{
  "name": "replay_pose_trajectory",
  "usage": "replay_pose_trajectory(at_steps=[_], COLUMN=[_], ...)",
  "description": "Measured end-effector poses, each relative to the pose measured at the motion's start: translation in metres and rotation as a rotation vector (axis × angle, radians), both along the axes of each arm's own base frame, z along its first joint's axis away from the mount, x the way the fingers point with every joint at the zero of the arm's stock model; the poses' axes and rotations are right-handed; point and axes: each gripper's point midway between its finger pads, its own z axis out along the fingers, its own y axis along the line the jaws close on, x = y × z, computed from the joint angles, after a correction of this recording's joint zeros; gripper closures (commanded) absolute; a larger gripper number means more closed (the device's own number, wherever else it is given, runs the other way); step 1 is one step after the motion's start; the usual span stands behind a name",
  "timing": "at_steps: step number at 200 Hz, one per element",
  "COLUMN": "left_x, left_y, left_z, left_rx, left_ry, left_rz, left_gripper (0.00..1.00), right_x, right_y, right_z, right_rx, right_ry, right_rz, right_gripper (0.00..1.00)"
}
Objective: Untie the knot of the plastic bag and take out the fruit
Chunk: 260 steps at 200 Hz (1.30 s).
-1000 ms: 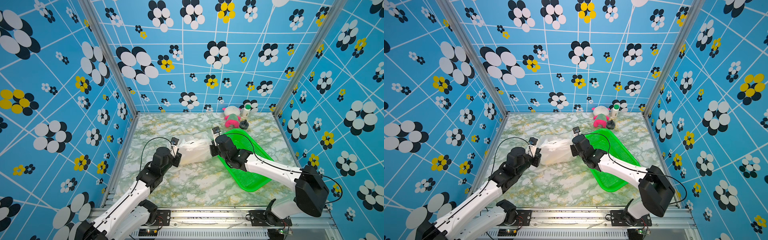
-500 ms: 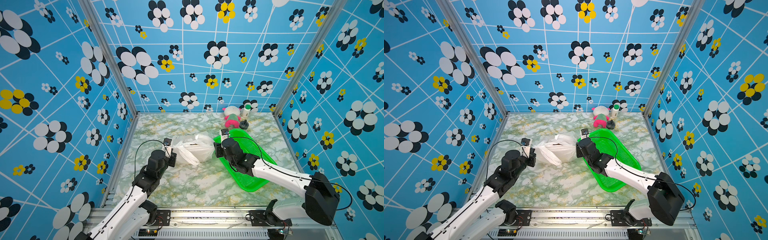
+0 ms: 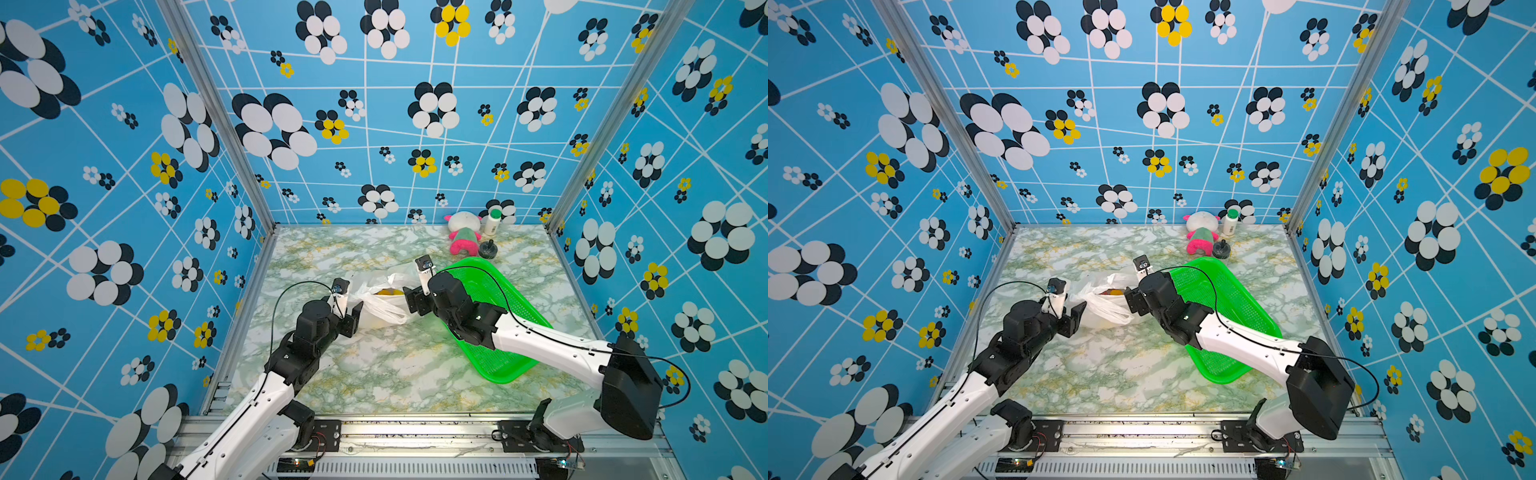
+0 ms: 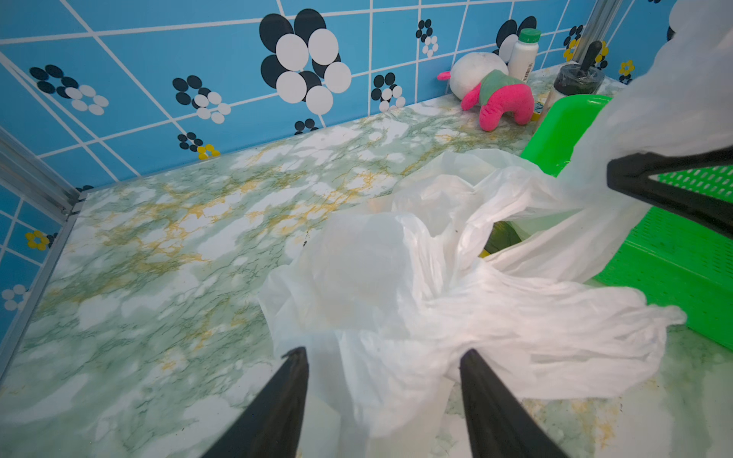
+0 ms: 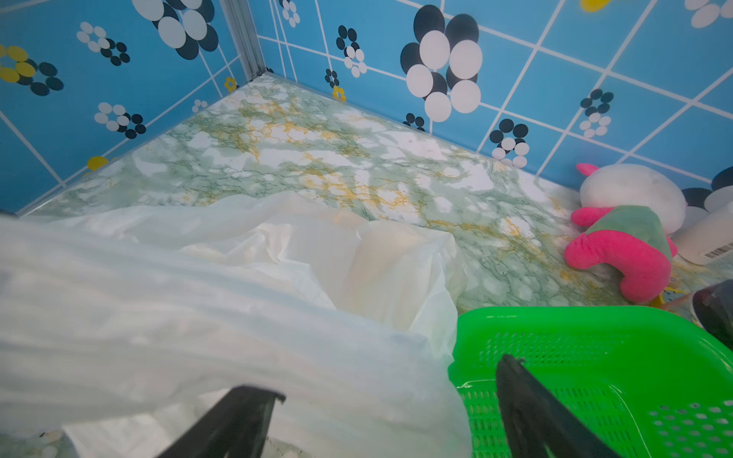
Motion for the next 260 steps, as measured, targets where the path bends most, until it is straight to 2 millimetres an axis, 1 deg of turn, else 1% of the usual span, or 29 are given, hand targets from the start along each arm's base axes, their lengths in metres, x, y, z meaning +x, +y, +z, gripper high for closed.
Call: replay_pose_trajectory(at_steps=[17,30,42,69,76,88,101,122,138,155,167,179,190,200,212,218,231,249,260], left_x=[-0.002,-0.004,-0.007,-0.019,-0.024,-0.031,-0.04,-0.057,-0.068,-0.077,-0.083,-0.087,-0.091,-0.095,-0.096,-0.095,-0.091,-0.085,-0.08], left_y=[-0.006,-0.011,-0.016,-0.03,-0.033,-0.037,-0.04,-0.043,-0.046,-0.052,-0.059,-0.069,-0.08,-0.089,-0.094,-0.096,-0.1,-0.105,-0.108], left_z=[-0.002,-0.006,-0.009,-0.018,-0.019,-0.018,-0.014,-0.004,0.004,0.008,0.006,-0.002,-0.015,-0.03,-0.046,-0.051,-0.057,-0.059,-0.061], left_rx=[0.003,0.009,0.021,0.078,0.092,0.11,0.123,0.136,0.144,0.152,0.172,0.21,0.263,0.32,0.384,0.407,0.442,0.465,0.488], left_ry=[0.008,0.018,0.028,0.043,0.044,0.037,0.019,-0.02,-0.055,-0.08,-0.087,-0.085,-0.084,-0.077,-0.069,-0.069,-0.076,-0.1,-0.114], left_rz=[-0.022,-0.041,-0.059,-0.108,-0.121,-0.139,-0.153,-0.177,-0.202,-0.234,-0.262,-0.293,-0.327,-0.356,-0.377,-0.38,-0.381,-0.37,-0.358], left_gripper=[0.27,0.26,0.25,0.23,0.22,0.22,0.2,0.19,0.2,0.22,0.22,0.23,0.21,0.19,0.16,0.13,0.07,0.0,0.01], right_x=[0.003,0.006,0.008,0.009,0.009,0.01,0.011,0.012,0.013,0.014,0.016,0.017,0.019,0.019,0.02,0.02,0.019,0.019,0.019], right_y=[0.004,0.007,0.009,0.01,0.01,0.011,0.013,0.013,0.013,0.012,0.01,0.008,0.006,0.005,0.004,0.004,0.003,0.003,0.003], right_z=[0.005,0.009,0.012,0.013,0.013,0.014,0.017,0.022,0.024,0.024,0.024,0.024,0.024,0.024,0.025,0.026,0.026,0.027,0.028], right_rx=[-0.013,-0.016,-0.019,-0.027,-0.029,-0.034,-0.037,-0.037,-0.032,-0.029,-0.026,-0.024,-0.022,-0.016,-0.012,-0.009,-0.006,0.0,0.008], right_ry=[-0.014,-0.025,-0.031,-0.037,-0.038,-0.039,-0.045,-0.054,-0.055,-0.053,-0.052,-0.05,-0.048,-0.045,-0.044,-0.044,-0.043,-0.042,-0.04], right_rz=[0.009,0.013,0.013,0.018,0.019,0.021,0.024,0.027,0.025,0.019,0.01,0.003,-0.004,-0.009,-0.013,-0.014,-0.016,-0.018,-0.02], right_gripper=[0.21,0.25,0.27,0.3,0.33,0.42,0.58,0.79,0.9,0.97,1.0,1.0,1.0,1.0,1.0,1.0,1.0,1.0,1.0])
